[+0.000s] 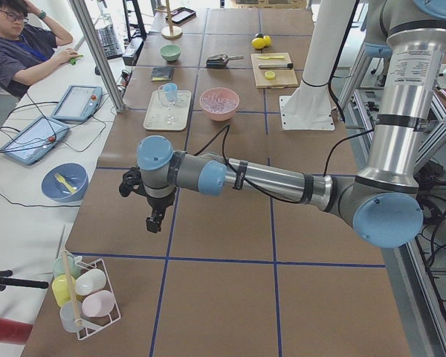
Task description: Put ice in cup with scoop
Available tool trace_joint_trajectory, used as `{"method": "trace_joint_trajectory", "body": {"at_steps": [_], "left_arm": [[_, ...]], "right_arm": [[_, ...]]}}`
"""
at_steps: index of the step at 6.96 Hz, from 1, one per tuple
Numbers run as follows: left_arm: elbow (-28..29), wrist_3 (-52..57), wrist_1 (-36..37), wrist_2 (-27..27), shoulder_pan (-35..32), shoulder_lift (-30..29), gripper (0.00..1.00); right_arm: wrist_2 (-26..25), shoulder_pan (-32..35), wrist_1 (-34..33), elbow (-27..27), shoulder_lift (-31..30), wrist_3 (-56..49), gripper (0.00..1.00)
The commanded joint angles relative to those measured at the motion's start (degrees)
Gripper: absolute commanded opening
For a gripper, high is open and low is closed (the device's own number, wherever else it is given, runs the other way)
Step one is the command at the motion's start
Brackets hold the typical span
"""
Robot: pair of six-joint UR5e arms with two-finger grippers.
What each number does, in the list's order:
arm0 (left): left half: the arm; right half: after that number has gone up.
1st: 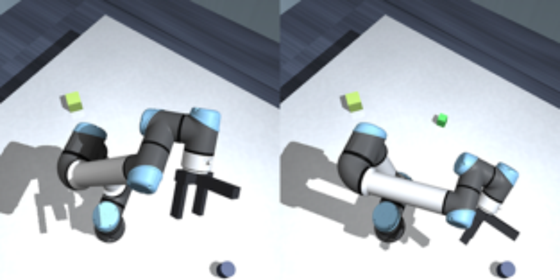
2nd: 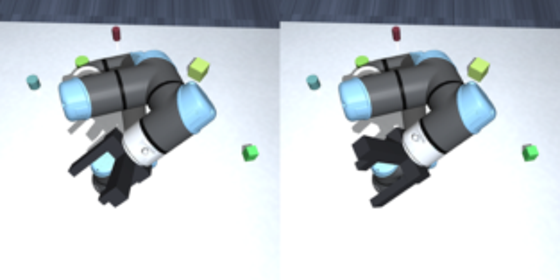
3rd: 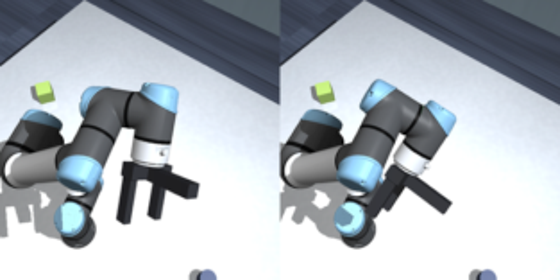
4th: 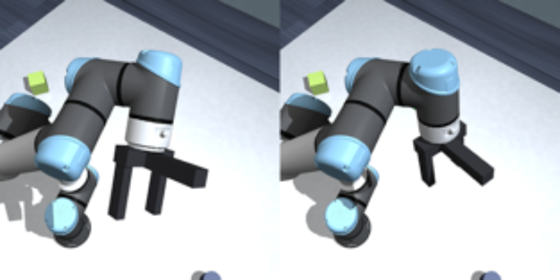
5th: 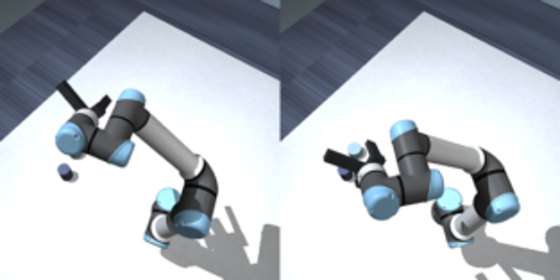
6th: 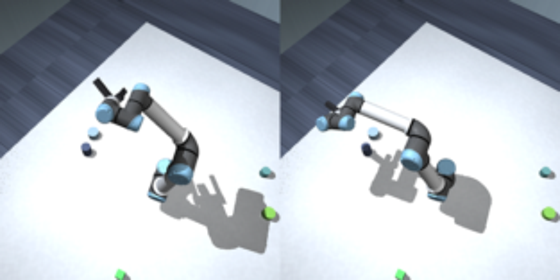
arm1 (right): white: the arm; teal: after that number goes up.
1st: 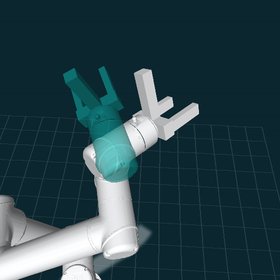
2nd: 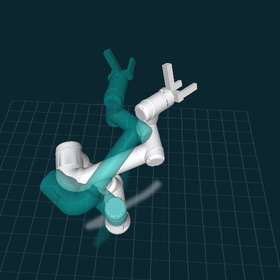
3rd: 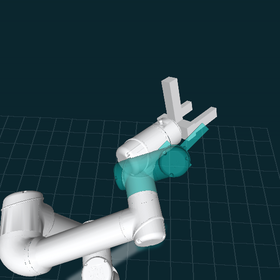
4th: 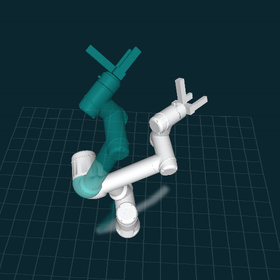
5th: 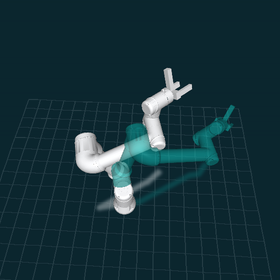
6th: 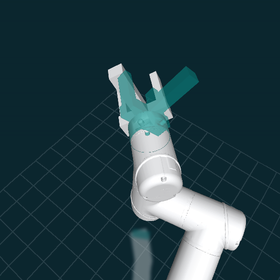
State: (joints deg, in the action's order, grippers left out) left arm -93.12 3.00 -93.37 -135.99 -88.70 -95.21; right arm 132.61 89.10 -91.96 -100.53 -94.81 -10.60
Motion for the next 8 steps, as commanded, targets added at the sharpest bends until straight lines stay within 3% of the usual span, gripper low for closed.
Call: {"method": "trace_joint_trajectory", "body": {"at_steps": [1,8], "left_arm": [[-0.1,0.6,-0.6,-1.4,-0.8,5.1,1.0],[-3.9,0.3,-0.8,0.4,-0.8,7.8,1.0]], "right_arm": [[0.0,1.3,0.1,0.8,-0.8,-1.4,1.0],[-0.4,1.4,0.5,1.5,-3.5,2.5,1.0]]}}
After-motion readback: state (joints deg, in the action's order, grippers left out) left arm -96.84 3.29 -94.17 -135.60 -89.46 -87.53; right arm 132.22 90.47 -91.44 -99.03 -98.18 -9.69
